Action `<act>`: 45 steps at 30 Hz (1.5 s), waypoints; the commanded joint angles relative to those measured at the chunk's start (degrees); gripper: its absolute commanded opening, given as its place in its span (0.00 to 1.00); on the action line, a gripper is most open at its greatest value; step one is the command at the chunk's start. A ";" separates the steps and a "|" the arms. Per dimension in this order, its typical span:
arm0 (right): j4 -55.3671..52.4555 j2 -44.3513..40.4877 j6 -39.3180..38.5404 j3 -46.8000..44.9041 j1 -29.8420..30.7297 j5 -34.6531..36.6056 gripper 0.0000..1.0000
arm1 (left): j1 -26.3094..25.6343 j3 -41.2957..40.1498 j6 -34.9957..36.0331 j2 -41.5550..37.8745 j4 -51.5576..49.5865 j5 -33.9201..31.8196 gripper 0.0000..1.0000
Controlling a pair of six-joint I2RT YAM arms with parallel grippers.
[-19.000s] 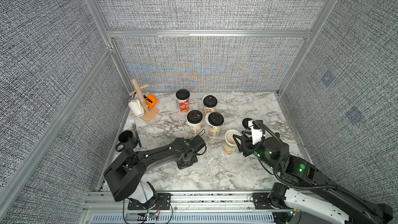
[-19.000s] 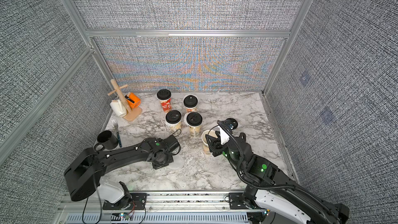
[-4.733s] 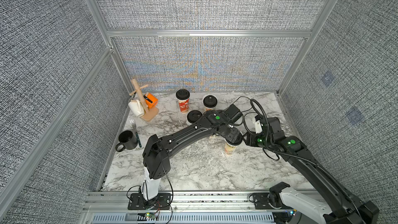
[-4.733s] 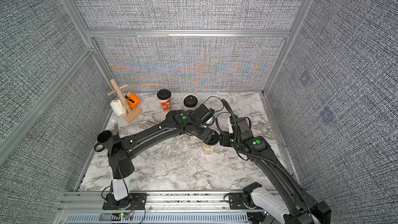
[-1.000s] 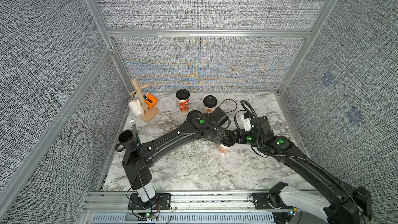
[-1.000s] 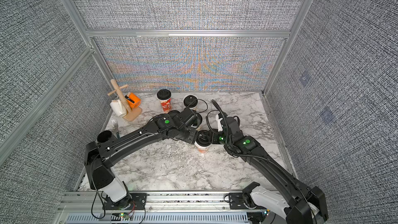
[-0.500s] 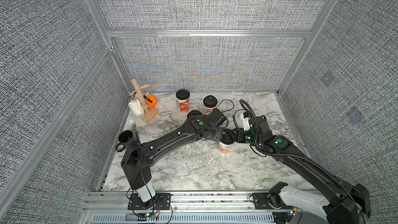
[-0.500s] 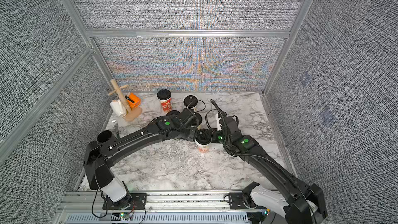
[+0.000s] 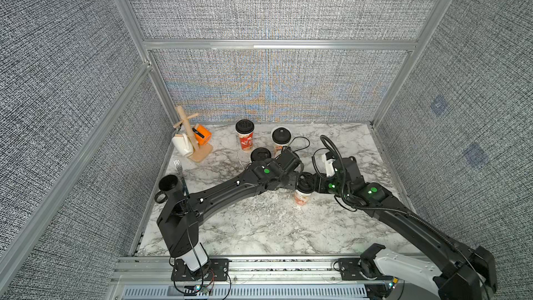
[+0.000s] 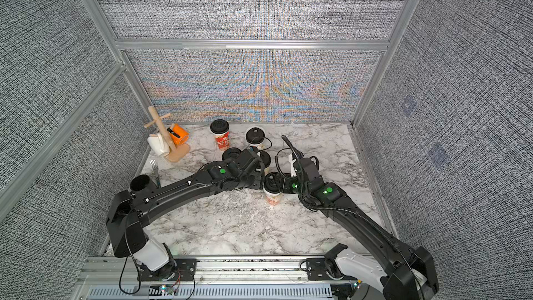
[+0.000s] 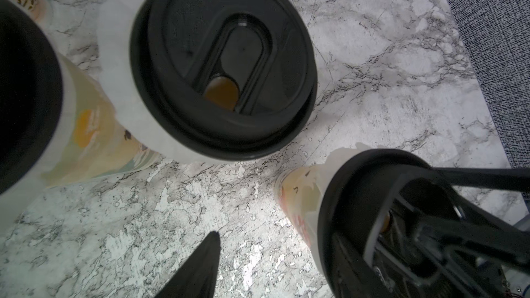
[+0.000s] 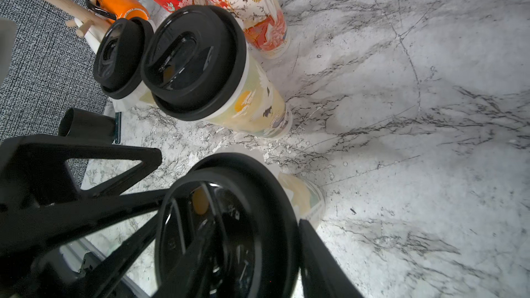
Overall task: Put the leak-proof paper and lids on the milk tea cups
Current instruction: Secure the cup lid on the cup.
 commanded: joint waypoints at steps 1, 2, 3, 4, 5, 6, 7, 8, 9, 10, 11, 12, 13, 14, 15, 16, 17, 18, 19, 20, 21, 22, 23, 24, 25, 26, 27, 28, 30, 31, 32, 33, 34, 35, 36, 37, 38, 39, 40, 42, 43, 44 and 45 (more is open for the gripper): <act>-9.75 0.60 -0.45 0.57 0.16 0.77 0.47 | -0.20 2.45 4.05 0.89 -12.72 2.70 0.63; -9.84 0.56 -0.51 1.18 0.16 1.00 0.47 | -0.20 4.01 4.83 1.17 -13.76 2.07 0.64; -10.01 0.60 -0.47 1.91 0.16 1.19 0.47 | -0.20 5.91 5.62 1.56 -14.76 1.62 0.64; -10.14 0.64 -0.48 2.49 0.17 1.37 0.47 | -0.20 7.33 6.21 1.84 -15.54 1.14 0.65; -10.32 0.65 -0.44 3.24 0.16 1.62 0.47 | -0.20 9.16 6.87 2.23 -16.31 0.74 0.65; -10.52 0.56 -0.48 4.08 0.16 1.81 0.47 | -0.20 10.84 7.49 2.70 -16.88 0.48 0.66; -10.75 0.57 -0.52 4.70 0.16 1.98 0.47 | -0.20 12.17 8.02 2.99 -17.29 0.23 0.66; -10.98 0.50 -0.56 5.24 0.17 2.32 0.47 | -0.20 13.50 8.64 3.36 -17.66 0.09 0.67; -11.23 0.45 -0.59 5.64 0.16 2.56 0.47 | -0.20 14.91 9.14 3.78 -17.87 -0.07 0.67; -11.50 0.44 -0.56 6.11 0.16 3.05 0.47 | -0.20 16.26 9.77 4.34 -18.17 -0.24 0.67; -11.92 0.47 -0.52 6.53 0.16 3.54 0.47 | -0.20 17.59 10.40 4.89 -18.37 -0.42 0.68; -12.23 0.61 -0.59 6.91 0.06 3.88 0.48 | -0.20 18.73 10.91 5.50 -18.50 -0.63 0.68; -12.46 0.69 -0.61 7.15 0.07 4.26 0.48 | -0.20 19.96 11.44 6.12 -18.66 -0.81 0.68; -12.65 0.80 -0.74 7.38 0.01 4.53 0.48 | -0.16 20.98 11.86 6.81 -18.73 -0.92 0.68; -12.66 0.90 -0.76 7.53 -0.01 4.60 0.49 | -0.11 21.82 12.17 7.32 -18.77 -0.95 0.68; -12.57 0.92 -0.75 7.77 -0.01 4.64 0.52 | -0.11 22.50 12.51 7.75 -18.65 -0.95 0.68; -12.53 0.99 -0.72 8.03 -0.09 4.85 0.54 | -0.07 23.06 12.72 8.02 -18.45 -1.08 0.68; -12.39 1.04 -0.77 8.31 -0.07 4.97 0.57 | -0.02 23.50 12.84 8.18 -18.22 -1.04 0.68; -12.26 1.09 -0.79 8.74 -0.06 5.06 0.60 | 0.06 23.86 12.93 8.32 -18.00 -1.06 0.68; -12.19 1.24 -0.86 9.32 -0.19 5.17 0.64 | 0.20 24.05 13.01 8.31 -17.77 -1.04 0.68; -12.13 1.35 -1.00 9.86 -0.19 5.25 0.65 | 0.28 24.24 13.10 8.24 -17.66 -1.04 0.68; -12.13 1.44 -1.21 10.62 -0.26 5.28 0.67 | 0.41 24.36 13.11 8.16 -17.56 -1.12 0.68; -12.18 1.57 -1.40 11.48 -0.28 5.37 0.69 | 0.50 24.43 13.17 7.99 -17.42 -1.13 0.68; -12.21 1.70 -1.60 12.16 -0.28 5.45 0.70 | 0.59 24.44 13.28 7.79 -17.32 -1.21 0.69; -12.30 1.86 -1.91 12.98 -0.29 5.44 0.71 | 0.68 24.34 13.37 7.49 -17.30 -1.39 0.68; -12.60 2.05 -2.26 13.85 -0.36 5.46 0.72 | 0.77 24.29 13.46 7.16 -17.19 -1.64 0.68; -12.93 2.13 -2.51 14.57 -0.36 5.52 0.73 | 0.85 24.08 13.48 6.72 -17.03 -1.94 0.69; -13.33 2.07 -2.69 15.37 -0.35 5.59 0.74 | 0.93 23.88 13.63 6.12 -16.96 -2.61 0.68; -14.14 1.41 -2.91 16.61 -0.45 6.70 0.77 | 1.33 23.09 14.13 4.26 -16.89 -4.45 0.68; -14.40 0.60 -3.12 17.08 -0.75 8.18 0.78 | 1.70 22.07 14.54 2.67 -16.65 -6.23 0.68; -14.42 -0.40 -3.75 17.27 -1.32 9.95 0.79 | 2.42 20.44 14.85 0.43 -16.15 -8.38 0.68; -14.25 -1.51 -4.53 17.36 -2.36 11.40 0.81 | 3.41 18.47 15.17 -2.05 -15.45 -10.11 0.69; -14.11 -2.52 -5.79 17.57 -4.50 12.72 0.82 | 5.23 16.01 15.43 -5.27 -14.11 -12.06 0.69; -13.48 -3.70 -7.41 17.47 -7.15 14.20 0.83 | 7.40 12.28 15.78 -9.28 -12.51 -14.35 0.70; -11.94 -4.68 -9.25 16.87 -10.12 15.79 0.84 | 9.31 8.71 16.39 -12.86 -10.06 -16.85 0.71; -9.02 -6.00 -11.64 15.22 -12.93 17.90 0.86 | 11.53 3.75 17.76 -17.66 -6.48 -21.76 0.73; -4.30 -7.62 -14.79 12.54 -15.82 20.26 0.89 | 13.67 -1.81 19.09 -22.63 -2.14 -27.28 0.80; 1.02 -9.17 -17.65 9.11 -17.89 22.13 0.92 | 15.54 -7.05 20.74 -26.80 2.83 -32.33 0.85; 8.13 -11.32 -20.98 4.43 -20.13 23.07 0.95 | 18.12 -14.40 22.61 -32.30 9.96 -36.87 0.87; 23.03 -14.87 -26.85 -7.16 -23.50 22.82 0.95 | 23.95 -28.56 24.54 -41.82 24.47 -42.68 0.88; 31.07 -16.41 -29.08 -13.59 -24.81 22.15 0.95 | 27.14 -36.25 24.43 -46.57 31.93 -45.57 0.93; 38.77 -17.65 -30.18 -19.47 -25.76 21.79 0.95 | 30.49 -43.18 24.23 -50.73 37.52 -46.43 1.00; 44.49 -18.58 -30.14 -24.38 -26.39 21.47 0.95 | 33.55 -48.88 24.59 -53.60 41.86 -45.50 1.00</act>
